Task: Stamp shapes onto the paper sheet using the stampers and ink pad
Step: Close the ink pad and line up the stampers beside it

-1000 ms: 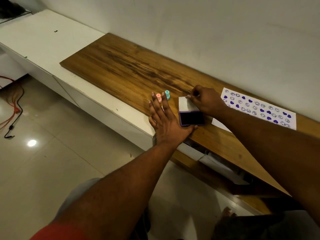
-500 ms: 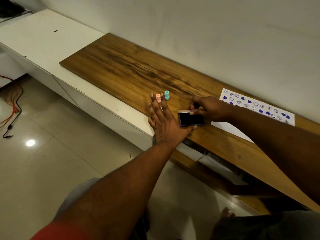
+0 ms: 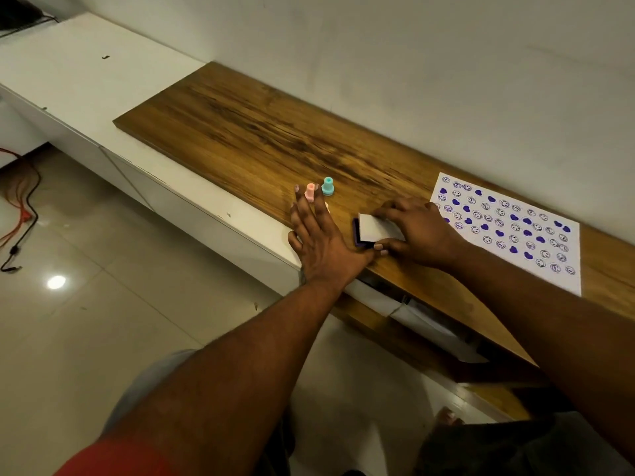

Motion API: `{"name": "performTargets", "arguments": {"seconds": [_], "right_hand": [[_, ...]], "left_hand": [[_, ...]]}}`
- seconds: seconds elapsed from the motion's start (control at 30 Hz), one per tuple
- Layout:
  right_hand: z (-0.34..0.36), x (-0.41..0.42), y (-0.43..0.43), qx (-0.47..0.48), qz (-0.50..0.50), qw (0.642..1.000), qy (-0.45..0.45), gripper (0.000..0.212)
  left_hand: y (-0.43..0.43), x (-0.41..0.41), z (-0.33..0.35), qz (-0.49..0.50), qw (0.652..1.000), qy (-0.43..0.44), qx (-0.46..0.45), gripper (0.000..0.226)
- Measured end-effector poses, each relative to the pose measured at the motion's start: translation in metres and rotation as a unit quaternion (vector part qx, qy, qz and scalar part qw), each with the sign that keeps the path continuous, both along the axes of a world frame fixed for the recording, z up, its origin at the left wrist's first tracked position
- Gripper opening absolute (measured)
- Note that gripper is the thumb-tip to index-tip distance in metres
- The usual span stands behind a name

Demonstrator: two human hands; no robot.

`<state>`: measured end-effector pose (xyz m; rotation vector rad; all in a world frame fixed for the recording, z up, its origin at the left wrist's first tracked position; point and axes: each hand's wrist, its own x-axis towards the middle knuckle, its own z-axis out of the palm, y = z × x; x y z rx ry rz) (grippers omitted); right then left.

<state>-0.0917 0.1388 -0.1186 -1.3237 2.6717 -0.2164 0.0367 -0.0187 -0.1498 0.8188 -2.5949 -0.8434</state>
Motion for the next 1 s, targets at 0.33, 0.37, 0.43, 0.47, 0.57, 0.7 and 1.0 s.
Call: {"name": "performTargets", "arguments": {"seconds": [0.33, 0.37, 0.43, 0.47, 0.57, 0.7, 1.0], "right_hand": [[-0.003, 0.009, -0.003, -0.006, 0.010, 1.000, 0.002, 0.073], [-0.005, 0.009, -0.003, -0.010, 0.008, 1.000, -0.001, 0.071], [-0.008, 0.010, -0.002, -0.017, 0.003, 1.000, -0.004, 0.068], [-0.010, 0.011, -0.001, -0.019, 0.001, 1.000, -0.003, 0.067], [-0.011, 0.011, -0.002, -0.017, -0.003, 1.000, -0.004, 0.068], [-0.008, 0.009, -0.003, -0.007, -0.001, 1.000, 0.005, 0.068], [-0.006, 0.007, -0.004, 0.012, 0.010, 1.000, 0.008, 0.068]], "left_hand": [[-0.014, 0.001, 0.013, 0.005, 0.998, -0.048, 0.042, 0.182], [-0.014, 0.001, 0.014, 0.006, 0.998, -0.051, 0.044, 0.182], [-0.013, 0.002, 0.015, 0.009, 0.998, -0.056, 0.041, 0.182], [-0.013, 0.002, 0.015, 0.010, 0.997, -0.060, 0.038, 0.181], [-0.015, 0.001, 0.018, 0.009, 0.997, -0.068, 0.039, 0.181], [-0.015, 0.001, 0.019, 0.009, 0.997, -0.061, 0.046, 0.183], [-0.014, -0.001, 0.020, 0.009, 0.996, -0.071, 0.044, 0.182]]}}
